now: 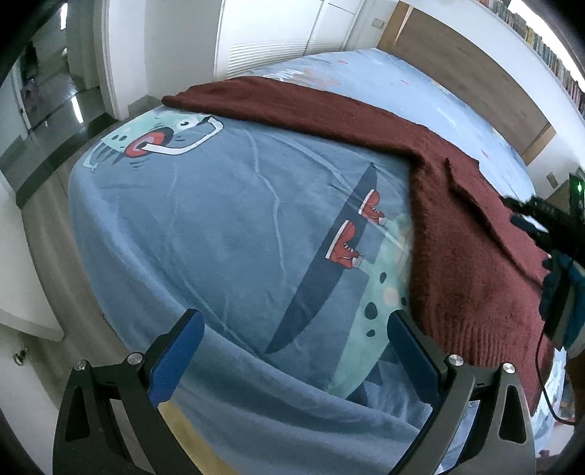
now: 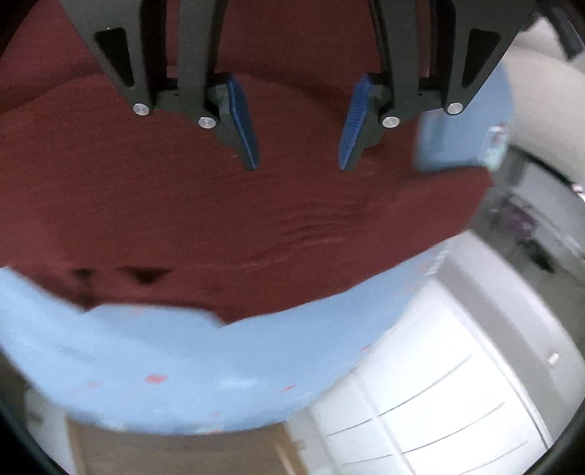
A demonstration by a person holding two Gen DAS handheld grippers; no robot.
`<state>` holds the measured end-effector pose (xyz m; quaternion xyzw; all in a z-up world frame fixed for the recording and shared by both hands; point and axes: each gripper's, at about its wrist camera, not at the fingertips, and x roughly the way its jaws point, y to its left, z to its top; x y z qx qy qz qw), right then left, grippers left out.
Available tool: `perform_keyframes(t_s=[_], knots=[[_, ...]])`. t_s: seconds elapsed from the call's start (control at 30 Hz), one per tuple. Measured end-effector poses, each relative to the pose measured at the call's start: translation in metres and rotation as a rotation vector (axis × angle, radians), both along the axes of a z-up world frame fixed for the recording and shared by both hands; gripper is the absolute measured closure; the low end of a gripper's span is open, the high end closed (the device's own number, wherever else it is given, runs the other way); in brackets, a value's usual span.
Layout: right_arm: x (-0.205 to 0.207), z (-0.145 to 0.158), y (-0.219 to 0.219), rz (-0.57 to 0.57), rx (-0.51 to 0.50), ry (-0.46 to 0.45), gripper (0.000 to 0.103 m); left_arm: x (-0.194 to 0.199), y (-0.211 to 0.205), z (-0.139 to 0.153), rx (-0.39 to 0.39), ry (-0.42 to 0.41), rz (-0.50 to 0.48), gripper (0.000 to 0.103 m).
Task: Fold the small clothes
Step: 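Open the right gripper to release the folded sleeve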
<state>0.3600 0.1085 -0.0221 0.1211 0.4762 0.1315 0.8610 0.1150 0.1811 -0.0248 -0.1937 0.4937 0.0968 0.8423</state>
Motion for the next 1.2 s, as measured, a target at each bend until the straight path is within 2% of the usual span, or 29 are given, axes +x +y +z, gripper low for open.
perform_keyframes(t_s=[0.17,0.23,0.3,0.4,0.53,0.7,0.8,0.9,1.0,1.2], knots=[[0.000,-0.026,-0.020,-0.105,-0.151,0.038,0.050,0.004,-0.006,-0.001,0.027,0.005,-0.004,0.004],[-0.006,-0.041,-0.015,-0.087,-0.181,0.053,0.048,0.006,-0.006,-0.001,0.040,0.010,0.000,0.004],[-0.010,-0.045,0.002,-0.057,-0.225,0.030,0.040,0.007,-0.004,-0.001,0.045,0.013,0.007,0.004],[-0.018,-0.040,0.012,-0.001,-0.187,0.013,0.039,0.011,0.000,0.001,0.055,0.008,0.019,0.004],[-0.031,-0.026,-0.009,0.034,-0.189,-0.032,0.040,0.017,0.001,0.003,0.068,0.001,0.022,0.004],[-0.030,-0.014,-0.057,-0.080,-0.257,-0.066,0.039,0.028,-0.002,0.001,0.072,-0.005,0.024,0.004],[-0.028,-0.020,-0.095,-0.178,-0.308,-0.035,0.039,0.035,-0.004,-0.001,0.069,-0.017,0.031,0.004],[-0.028,-0.039,-0.120,-0.212,-0.320,0.037,0.038,0.045,-0.006,-0.002,0.073,-0.029,0.028,0.004],[-0.037,-0.048,-0.126,-0.206,-0.310,0.033,0.038,0.054,-0.004,-0.003,0.049,-0.042,0.040,0.004],[-0.070,-0.033,-0.126,-0.214,-0.239,-0.001,0.036,0.074,0.016,0.001,0.023,-0.078,0.079,0.004]])
